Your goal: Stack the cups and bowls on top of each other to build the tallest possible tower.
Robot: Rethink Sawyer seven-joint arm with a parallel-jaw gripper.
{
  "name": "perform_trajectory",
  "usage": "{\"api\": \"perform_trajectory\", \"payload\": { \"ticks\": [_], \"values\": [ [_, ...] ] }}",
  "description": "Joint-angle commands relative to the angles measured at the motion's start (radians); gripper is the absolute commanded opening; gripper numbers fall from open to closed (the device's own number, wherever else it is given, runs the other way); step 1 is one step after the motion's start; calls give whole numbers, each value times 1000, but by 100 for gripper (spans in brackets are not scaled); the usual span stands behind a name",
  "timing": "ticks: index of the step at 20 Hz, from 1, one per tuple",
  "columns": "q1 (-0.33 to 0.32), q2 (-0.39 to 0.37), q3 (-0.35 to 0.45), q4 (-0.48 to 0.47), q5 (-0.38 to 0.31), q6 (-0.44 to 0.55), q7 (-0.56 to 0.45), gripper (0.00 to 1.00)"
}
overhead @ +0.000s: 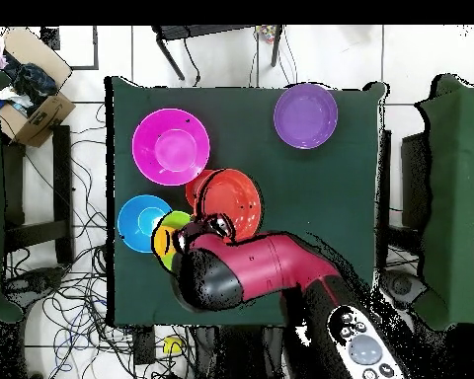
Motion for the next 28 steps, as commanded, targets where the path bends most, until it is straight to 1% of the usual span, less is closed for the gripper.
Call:
{"api": "perform_trajectory", "payload": {
  "ticks": [1,10,14,18,22,28],
  "values": [
    [36,18,-62,62,38,74,145,0],
    [13,24,-60,89,54,61,127,0],
    [14,44,-58,97,67,56,135,0],
    [23,66,-77,97,56,51,135,0],
    [-3,100,-80,132,60,-16,156,0],
    [-34,112,-66,150,70,-39,158,0]
  ]
}}
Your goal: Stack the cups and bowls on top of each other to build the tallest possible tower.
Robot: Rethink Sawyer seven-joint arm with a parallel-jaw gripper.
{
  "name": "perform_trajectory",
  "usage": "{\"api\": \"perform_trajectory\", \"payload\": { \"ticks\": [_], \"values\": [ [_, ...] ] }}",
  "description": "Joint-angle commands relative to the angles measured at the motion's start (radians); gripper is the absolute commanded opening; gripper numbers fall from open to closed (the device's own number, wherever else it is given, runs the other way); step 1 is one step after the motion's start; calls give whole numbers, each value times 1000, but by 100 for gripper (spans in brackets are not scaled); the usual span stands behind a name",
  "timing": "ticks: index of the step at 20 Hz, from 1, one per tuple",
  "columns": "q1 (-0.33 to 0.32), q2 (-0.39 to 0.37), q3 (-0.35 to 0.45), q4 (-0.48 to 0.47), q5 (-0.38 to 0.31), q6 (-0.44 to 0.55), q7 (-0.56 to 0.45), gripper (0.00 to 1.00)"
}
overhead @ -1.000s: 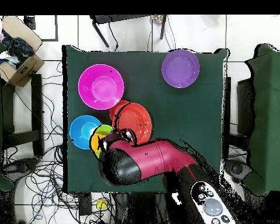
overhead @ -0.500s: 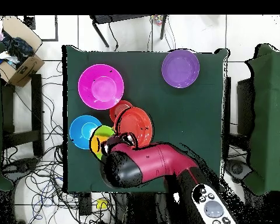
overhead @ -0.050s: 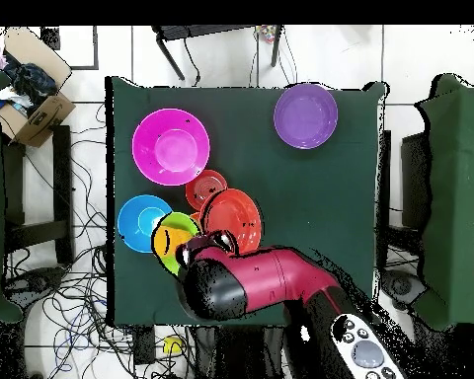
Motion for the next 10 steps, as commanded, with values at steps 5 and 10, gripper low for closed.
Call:
{"api": "perform_trajectory", "payload": {
  "ticks": [5,10],
  "values": [
    [-22,89,-28,84,27,-50,161,0],
    [-17,111,-40,77,24,-69,170,0]
  ]
}}
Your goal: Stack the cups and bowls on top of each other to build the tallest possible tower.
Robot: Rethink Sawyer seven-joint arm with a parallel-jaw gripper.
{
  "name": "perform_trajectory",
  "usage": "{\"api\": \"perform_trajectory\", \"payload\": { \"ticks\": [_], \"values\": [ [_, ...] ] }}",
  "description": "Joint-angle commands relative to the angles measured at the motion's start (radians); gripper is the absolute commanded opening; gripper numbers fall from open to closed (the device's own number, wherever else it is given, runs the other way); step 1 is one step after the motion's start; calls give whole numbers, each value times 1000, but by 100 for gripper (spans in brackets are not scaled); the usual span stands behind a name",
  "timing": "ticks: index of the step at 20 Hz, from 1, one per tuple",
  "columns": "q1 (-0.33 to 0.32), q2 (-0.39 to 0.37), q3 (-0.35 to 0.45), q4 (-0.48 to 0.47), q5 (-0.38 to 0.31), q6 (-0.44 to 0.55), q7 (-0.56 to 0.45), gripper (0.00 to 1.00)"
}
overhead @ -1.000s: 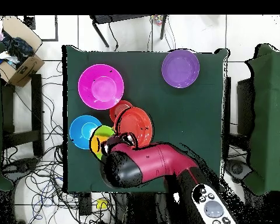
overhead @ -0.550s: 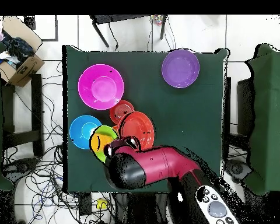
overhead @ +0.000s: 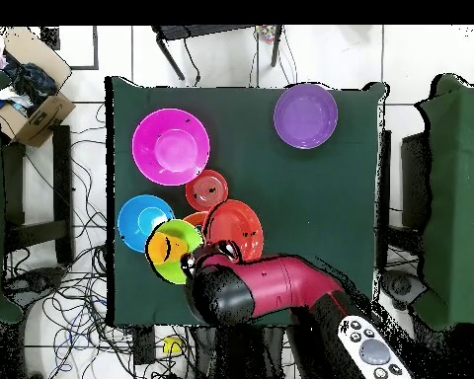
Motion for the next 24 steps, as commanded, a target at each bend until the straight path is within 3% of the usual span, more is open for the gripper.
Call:
{"api": "perform_trajectory", "payload": {
  "ticks": [1,8,9,12,15,24],
  "values": [
    [2,78,-34,52,22,-68,168,0],
    [6,59,-52,56,10,-66,164,0],
    [3,61,-50,60,10,-74,163,100],
    [15,40,-87,49,-2,-122,190,100],
    [-7,-17,-52,56,0,-94,153,100],
    [4,-46,-39,51,33,-40,144,100]
  ]
}}
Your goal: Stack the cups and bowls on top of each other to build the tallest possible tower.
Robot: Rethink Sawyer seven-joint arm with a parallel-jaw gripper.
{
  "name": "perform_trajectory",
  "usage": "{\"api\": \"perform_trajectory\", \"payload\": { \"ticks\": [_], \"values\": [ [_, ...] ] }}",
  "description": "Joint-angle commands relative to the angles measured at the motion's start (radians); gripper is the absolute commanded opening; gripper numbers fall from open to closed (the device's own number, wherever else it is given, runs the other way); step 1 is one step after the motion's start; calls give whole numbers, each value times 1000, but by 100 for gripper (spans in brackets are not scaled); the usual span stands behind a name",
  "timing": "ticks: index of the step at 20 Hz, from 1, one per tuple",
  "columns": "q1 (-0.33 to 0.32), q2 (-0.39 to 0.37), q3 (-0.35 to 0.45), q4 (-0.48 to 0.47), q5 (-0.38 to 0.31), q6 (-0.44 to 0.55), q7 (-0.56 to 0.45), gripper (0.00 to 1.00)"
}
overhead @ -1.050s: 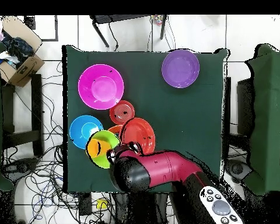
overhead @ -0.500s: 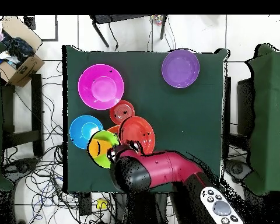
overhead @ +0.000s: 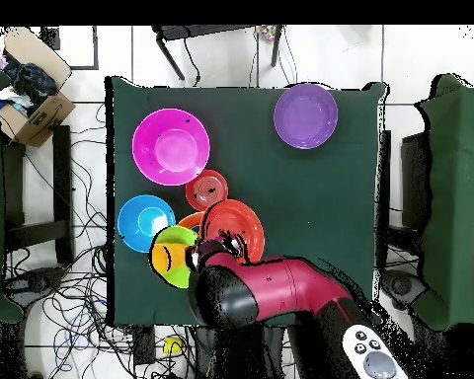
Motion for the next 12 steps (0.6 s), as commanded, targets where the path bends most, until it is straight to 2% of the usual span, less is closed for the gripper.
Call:
{"api": "perform_trajectory", "payload": {
  "ticks": [1,12],
  "values": [
    [2,-1,-19,50,36,26,142,100],
    [-9,-43,13,62,75,57,120,100]
  ]
}}
